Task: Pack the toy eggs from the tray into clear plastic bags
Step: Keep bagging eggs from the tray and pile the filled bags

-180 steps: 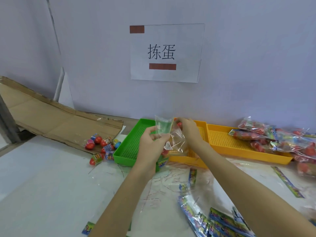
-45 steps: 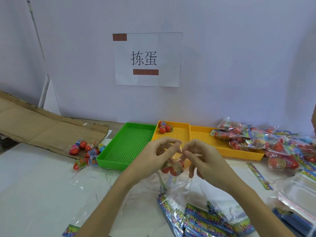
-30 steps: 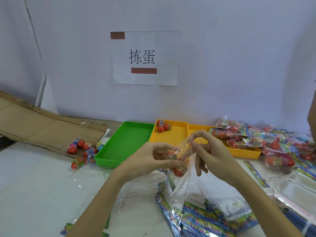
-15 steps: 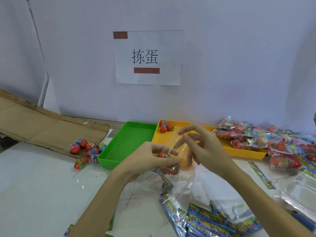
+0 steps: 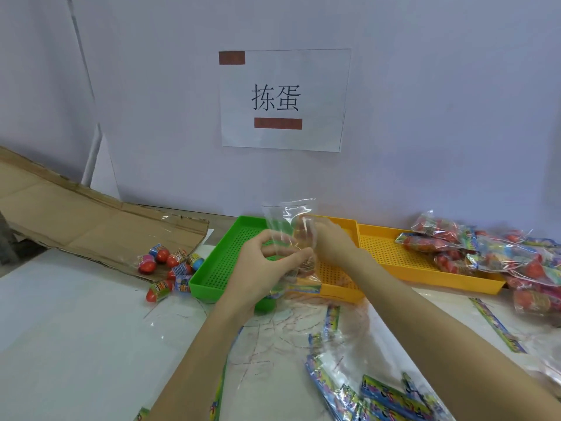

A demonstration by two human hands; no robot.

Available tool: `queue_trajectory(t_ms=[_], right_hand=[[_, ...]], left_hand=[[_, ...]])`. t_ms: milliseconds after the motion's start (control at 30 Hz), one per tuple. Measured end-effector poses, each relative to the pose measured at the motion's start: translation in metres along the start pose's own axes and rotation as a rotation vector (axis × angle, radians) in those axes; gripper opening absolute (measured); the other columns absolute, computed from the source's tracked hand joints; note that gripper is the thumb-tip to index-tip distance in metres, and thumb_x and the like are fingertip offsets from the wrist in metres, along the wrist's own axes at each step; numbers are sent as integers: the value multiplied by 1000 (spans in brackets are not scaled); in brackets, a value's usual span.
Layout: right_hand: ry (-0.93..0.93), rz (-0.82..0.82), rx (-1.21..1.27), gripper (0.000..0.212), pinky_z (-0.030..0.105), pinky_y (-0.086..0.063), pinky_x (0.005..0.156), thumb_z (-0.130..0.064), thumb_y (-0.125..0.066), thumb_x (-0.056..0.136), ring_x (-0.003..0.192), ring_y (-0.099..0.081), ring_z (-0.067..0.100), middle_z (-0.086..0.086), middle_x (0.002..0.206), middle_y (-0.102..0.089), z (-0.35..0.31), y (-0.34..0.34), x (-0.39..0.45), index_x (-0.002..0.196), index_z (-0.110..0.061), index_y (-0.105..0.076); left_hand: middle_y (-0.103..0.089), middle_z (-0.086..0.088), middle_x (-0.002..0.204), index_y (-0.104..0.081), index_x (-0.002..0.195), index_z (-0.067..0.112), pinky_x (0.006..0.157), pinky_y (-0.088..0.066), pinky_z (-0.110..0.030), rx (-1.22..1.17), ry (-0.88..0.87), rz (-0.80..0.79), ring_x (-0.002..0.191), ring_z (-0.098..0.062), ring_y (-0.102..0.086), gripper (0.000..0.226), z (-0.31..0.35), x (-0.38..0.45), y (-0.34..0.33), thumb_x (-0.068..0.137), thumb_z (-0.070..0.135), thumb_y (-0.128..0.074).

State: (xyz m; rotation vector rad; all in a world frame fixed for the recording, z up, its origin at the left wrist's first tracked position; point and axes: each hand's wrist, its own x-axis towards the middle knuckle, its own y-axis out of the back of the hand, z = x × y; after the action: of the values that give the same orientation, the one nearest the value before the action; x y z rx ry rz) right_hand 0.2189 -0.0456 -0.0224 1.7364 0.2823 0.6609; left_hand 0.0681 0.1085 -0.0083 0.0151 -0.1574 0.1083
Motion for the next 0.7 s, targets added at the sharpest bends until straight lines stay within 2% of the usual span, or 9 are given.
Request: queue_trajectory(t_ms=[67,167,233,333,500,567,600,667,700], right_hand=[[2,93,-65,19,39,-47,100,-12,-66,96,118,-58,24,2,120,-69,-1,-1,1,114,-18,-69],[-20,139,33,17,43,-48,100,-21,-65,99,115,-59,27,5,118,-72,0,1,-3,114,-15,-71],[-17,107,153,22,45,-53,97,-19,-67,98,115,-62,28,9,121,-71,0,3,-11,117,-10,-70],[-18,79,242,23,36,-56,88,-11,-75,90,109,-65,26,8,118,-73,0,6,-21,113,-9,-71],[-22,18,387,28,47,-59,86,-6,-80,85,104,-67,28,8,110,-73,-4,8,-30,111,-8,-70],[-25,34,449,24,41,-61,82,-6,-82,84,101,-68,22,3,104,-73,-3,9,-34,104,-10,-72],[-32,39,475,23,33,-61,78,-7,-82,84,97,-68,18,-1,101,-72,-4,10,-37,104,-12,-71],[-43,38,513,28,20,-56,72,-11,-79,88,90,-65,7,-6,98,-69,-6,17,-46,113,-19,-68],[-50,42,526,29,20,-56,72,-16,-77,90,88,-64,5,-6,97,-69,-7,20,-51,117,-20,-67]], left_hand=[[-82,-1,95,-68,113,16,66,-66,-34,8,-4,-20,84,-22,-80,42,-2,1,-1,80,25,-92],[-82,-1,94,-69,113,19,65,-65,-33,35,-3,-22,82,-22,-80,39,-3,2,-3,81,25,-91],[-82,0,93,-70,111,20,67,-65,-32,58,-7,-17,82,-21,-80,38,-3,1,-3,81,26,-91],[-82,1,93,-72,108,20,66,-63,-25,93,-12,-23,83,-18,-80,37,-2,0,-5,79,28,-92],[-82,5,93,-74,107,23,69,-63,-25,170,-14,-58,86,-14,-79,37,1,-4,-7,77,33,-93],[-82,5,93,-74,108,23,66,-61,-22,175,-20,-61,86,-13,-79,37,2,-5,-7,77,33,-93],[-82,5,94,-74,108,23,65,-61,-21,174,-20,-63,86,-13,-79,38,2,-5,-6,77,34,-93],[-82,4,94,-74,108,24,63,-60,-20,162,-23,-72,85,-13,-79,37,4,-5,-6,77,34,-93],[-82,4,94,-75,107,26,61,-59,-19,157,-24,-79,85,-13,-79,36,4,-6,-7,78,35,-93]])
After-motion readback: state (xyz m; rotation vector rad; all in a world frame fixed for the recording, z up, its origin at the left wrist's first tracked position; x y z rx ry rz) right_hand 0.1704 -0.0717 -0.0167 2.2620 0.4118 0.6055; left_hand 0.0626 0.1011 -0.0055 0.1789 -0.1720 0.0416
